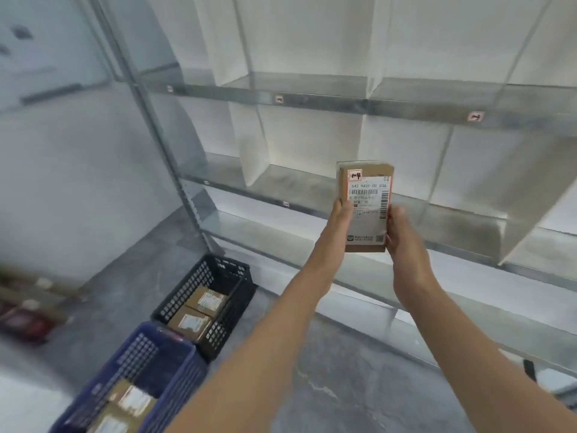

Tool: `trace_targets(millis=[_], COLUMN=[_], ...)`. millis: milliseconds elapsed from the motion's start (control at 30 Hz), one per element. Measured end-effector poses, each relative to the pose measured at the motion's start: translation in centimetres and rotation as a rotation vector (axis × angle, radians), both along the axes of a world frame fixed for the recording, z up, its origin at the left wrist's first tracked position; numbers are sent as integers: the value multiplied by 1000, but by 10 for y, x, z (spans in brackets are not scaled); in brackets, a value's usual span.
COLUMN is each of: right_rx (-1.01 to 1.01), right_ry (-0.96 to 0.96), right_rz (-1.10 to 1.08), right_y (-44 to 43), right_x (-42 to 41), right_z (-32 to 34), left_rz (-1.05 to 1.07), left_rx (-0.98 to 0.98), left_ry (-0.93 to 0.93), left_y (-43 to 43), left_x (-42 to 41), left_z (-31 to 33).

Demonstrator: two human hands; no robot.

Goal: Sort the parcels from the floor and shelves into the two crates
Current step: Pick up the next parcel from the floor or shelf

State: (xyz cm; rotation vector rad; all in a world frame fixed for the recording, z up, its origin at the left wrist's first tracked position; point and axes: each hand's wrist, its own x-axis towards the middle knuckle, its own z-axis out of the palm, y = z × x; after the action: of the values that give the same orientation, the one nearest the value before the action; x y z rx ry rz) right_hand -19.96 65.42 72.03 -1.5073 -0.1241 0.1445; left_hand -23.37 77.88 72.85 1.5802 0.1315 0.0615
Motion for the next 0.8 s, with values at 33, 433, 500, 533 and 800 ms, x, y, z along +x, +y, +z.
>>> trace_targets(millis=[33,433,500,533,800], right_rx=[0,-57,-84,-90,-145], right_ry=[-2,55,69,74,165], right_rz=[38,501,563,596,818], right_y=[21,214,237,249,317], right_x=[-3,-3,4,7,13], right_z=[0,-46,-57,-62,-91], left_rz=[49,663,701,716,962], left_rx=[-2,-43,-121,-141,-275], left_ry=[2,230,187,172,274], left_y=[19,187,184,187,246], left_x=[-7,-46,-62,-67,-55], left_z=[0,-42,-44,-51,-101])
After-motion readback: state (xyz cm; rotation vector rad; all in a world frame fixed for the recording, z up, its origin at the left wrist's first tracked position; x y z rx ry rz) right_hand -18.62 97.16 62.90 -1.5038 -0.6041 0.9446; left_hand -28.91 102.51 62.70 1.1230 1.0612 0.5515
